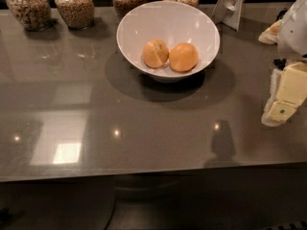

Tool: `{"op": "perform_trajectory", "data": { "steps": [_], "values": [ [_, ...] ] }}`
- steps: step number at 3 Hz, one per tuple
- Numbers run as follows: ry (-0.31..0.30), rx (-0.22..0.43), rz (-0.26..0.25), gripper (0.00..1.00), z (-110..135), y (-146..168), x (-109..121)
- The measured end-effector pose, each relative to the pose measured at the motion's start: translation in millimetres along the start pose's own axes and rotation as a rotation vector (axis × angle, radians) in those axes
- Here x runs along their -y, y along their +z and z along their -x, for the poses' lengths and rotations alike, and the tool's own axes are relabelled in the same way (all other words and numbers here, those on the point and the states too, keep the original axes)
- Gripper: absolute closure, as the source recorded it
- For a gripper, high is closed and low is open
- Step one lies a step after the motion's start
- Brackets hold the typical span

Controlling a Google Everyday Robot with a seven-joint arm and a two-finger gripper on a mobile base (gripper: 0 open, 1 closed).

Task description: Pick orange from white bowl

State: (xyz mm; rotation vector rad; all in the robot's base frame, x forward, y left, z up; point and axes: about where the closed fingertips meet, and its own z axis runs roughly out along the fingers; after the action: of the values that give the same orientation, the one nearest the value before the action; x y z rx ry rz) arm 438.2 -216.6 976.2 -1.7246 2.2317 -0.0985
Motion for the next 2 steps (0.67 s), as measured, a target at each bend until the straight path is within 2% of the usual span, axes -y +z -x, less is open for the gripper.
{"op": "perform_trajectory", "data": {
  "steps": [1,2],
  "values": [
    [0.0,0.0,0.0,0.0,0,0,0],
    [0.002,0.11,-0.005,0.0,18,-2,12]
  ]
}}
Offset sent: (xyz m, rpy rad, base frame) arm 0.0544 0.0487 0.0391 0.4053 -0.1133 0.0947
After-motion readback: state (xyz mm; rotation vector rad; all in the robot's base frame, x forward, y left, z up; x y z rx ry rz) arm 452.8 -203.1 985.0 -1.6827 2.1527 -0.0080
